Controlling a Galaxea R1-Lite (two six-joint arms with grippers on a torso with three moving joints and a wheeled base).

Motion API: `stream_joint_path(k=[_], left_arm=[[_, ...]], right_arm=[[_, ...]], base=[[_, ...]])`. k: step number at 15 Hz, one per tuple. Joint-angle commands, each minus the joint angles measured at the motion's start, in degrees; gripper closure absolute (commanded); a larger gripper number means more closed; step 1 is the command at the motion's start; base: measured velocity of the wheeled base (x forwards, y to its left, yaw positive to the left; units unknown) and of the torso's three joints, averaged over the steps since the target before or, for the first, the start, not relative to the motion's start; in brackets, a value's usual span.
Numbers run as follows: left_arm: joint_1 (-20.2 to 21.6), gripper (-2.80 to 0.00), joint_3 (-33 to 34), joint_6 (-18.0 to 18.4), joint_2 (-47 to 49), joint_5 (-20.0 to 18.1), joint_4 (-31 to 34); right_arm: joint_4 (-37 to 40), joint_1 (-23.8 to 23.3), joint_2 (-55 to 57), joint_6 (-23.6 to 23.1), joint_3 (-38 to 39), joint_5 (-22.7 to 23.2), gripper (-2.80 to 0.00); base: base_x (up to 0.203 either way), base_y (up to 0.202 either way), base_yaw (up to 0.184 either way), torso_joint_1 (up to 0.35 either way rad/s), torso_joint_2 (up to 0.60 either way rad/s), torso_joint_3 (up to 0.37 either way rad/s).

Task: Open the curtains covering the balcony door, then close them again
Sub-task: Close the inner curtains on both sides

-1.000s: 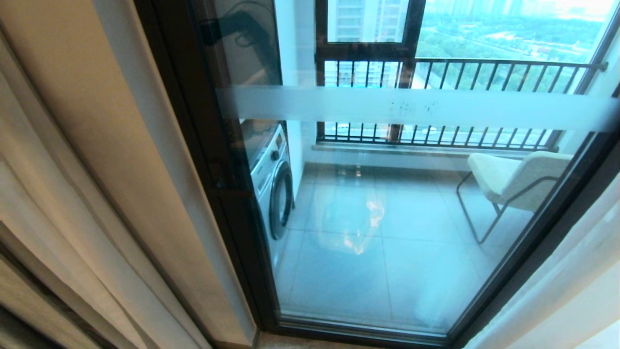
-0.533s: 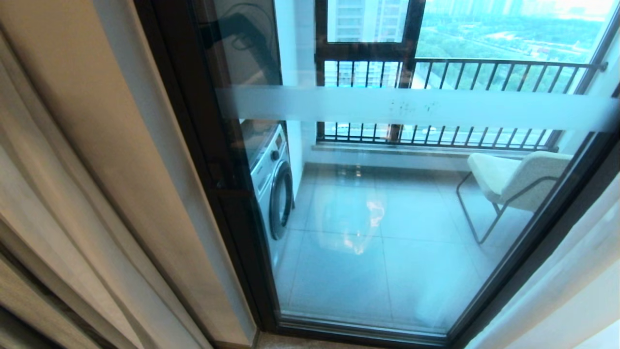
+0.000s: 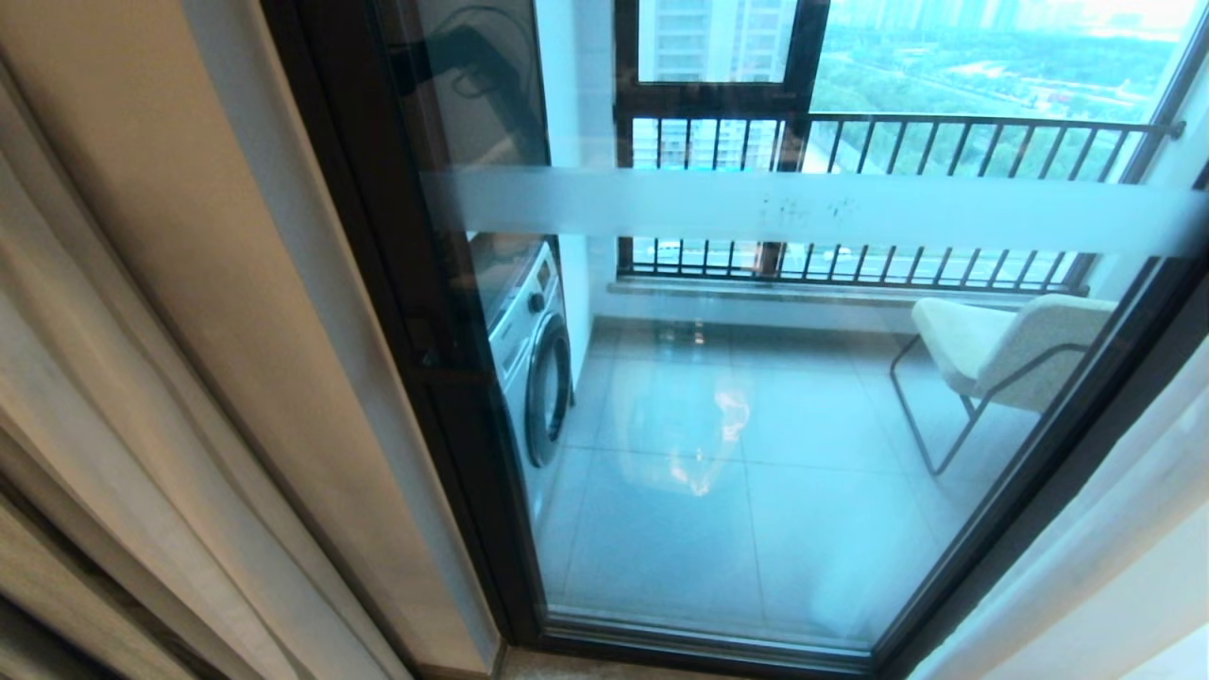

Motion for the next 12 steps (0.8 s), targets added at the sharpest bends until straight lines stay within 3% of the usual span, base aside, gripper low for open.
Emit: stream_joint_path(k=[1, 7, 12], left_arm=[[-0.21, 0.0, 0.05, -0.08, -0.85, 0.05, -0.23], [-1.93, 0.0, 2.1, -0.07, -5.28, 0.16, -0.14], [-5.52, 0.0, 14.85, -0.06, -15.39, 0.5, -0.14]], right_arm=[[-0.02, 0.01, 0.07, 0.02, 0.0, 0.0, 0.0], [-0.02, 0.01, 0.07, 0.02, 0.0, 0.0, 0.0], [-0.02, 0.01, 0.07, 0.02, 0.0, 0.0, 0.0]], base=[[0.0, 0.0, 0.0, 0.0, 0.0, 0.0], [0.0, 0.0, 0.0, 0.0, 0.0, 0.0], [0.0, 0.0, 0.0, 0.0, 0.0, 0.0]])
